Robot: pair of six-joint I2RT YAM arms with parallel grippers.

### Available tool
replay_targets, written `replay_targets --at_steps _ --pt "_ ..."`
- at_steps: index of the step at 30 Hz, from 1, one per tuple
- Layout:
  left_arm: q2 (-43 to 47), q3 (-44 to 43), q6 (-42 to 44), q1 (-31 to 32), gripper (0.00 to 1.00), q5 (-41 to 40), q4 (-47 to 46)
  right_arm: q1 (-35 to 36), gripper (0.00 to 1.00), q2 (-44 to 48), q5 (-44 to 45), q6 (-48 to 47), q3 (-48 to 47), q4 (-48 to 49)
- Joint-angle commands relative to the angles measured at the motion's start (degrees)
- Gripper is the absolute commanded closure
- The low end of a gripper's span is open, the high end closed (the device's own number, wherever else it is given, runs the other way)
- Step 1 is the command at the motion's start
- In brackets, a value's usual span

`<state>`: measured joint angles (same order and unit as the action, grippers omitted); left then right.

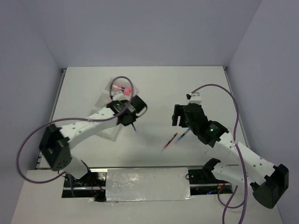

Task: Sort the stationery into containers
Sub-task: Pick up the pen from the center of the board, then place the pen in the storage box.

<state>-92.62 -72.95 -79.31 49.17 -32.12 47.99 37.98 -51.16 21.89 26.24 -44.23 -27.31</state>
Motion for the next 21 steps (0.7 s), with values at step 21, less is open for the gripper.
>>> replay_targets --at_steps 21 --pt "14.84 16.96 24.55 -33.96 0.69 -3.13 -13.88 -0.10 0.20 -9.49 -8.71 -0.75 -1.30 7.27"
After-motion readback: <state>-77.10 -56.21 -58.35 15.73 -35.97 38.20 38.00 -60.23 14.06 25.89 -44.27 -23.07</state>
